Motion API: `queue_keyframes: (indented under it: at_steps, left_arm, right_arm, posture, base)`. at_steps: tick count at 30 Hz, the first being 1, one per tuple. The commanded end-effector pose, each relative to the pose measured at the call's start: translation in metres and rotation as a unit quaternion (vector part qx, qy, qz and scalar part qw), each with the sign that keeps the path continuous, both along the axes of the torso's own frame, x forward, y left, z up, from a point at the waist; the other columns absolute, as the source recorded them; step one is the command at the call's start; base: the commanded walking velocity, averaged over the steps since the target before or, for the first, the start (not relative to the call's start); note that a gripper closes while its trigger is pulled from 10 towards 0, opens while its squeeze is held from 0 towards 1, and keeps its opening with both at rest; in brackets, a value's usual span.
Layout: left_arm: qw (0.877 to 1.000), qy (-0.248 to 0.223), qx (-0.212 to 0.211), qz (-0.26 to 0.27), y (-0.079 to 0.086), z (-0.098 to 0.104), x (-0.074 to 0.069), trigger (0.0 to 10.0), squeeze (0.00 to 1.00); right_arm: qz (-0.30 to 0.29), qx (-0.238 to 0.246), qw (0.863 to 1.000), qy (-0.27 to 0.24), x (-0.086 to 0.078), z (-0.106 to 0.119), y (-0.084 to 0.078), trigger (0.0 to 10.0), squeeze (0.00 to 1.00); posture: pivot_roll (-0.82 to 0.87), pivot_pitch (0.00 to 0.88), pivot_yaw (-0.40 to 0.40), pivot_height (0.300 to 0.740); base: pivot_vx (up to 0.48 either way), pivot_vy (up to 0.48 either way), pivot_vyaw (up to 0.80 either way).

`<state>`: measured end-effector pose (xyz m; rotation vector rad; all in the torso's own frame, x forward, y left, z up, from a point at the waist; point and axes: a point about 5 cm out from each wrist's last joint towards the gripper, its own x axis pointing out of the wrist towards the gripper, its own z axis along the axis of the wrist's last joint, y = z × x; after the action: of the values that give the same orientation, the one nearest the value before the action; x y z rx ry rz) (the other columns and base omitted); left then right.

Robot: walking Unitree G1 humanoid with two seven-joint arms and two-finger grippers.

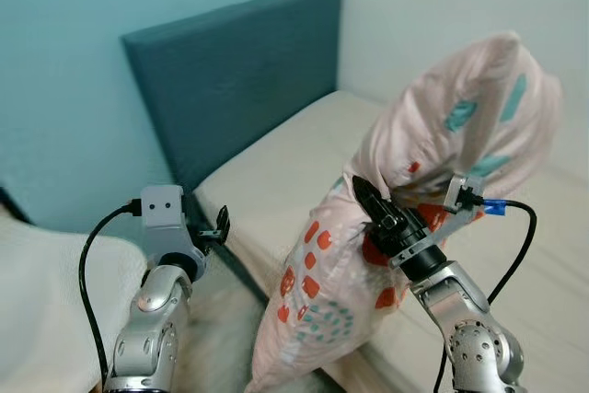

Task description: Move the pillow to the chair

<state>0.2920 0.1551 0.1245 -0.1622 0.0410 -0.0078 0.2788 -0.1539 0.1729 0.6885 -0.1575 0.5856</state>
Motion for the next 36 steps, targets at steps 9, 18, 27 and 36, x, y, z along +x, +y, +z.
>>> queue_keyframes:
  at_steps: [9,18,27,36]
  left_arm:
    - [1.0,0.0,0.006,0.005,0.003,-0.001,0.001,10.0,0.0]
    - [1.0,-0.005,0.017,0.001,0.003,0.001,0.002,10.0,0.0]
    - [1.0,-0.007,0.023,-0.007,0.002,0.002,0.003,10.0,0.0]
    - [1.0,-0.005,0.024,-0.016,-0.001,0.0,0.003,10.0,0.0]
  right_arm:
    - [0.026,0.023,0.998,-0.045,-0.002,0.021,0.008,10.0,0.0]
    - [0.028,0.004,0.999,-0.023,-0.002,0.01,0.008,10.0,0.0]
    - [0.029,-0.003,1.0,-0.005,-0.003,0.001,0.009,10.0,0.0]
    - [0.032,-0.008,0.999,0.0,-0.003,-0.003,0.01,10.0,0.0]
  posture:
    - [-0.05,0.0,0.011,0.74]
    - [-0.05,0.003,0.009,0.74]
    - [-0.05,0.003,0.009,0.74]
    - [-0.06,0.007,0.009,0.74]
  base:
    - [0.0,0.0,0.76]
    - [0.0,0.0,0.76]
    - [0.0,0.0,0.75]
    - [0.0,0.0,0.75]
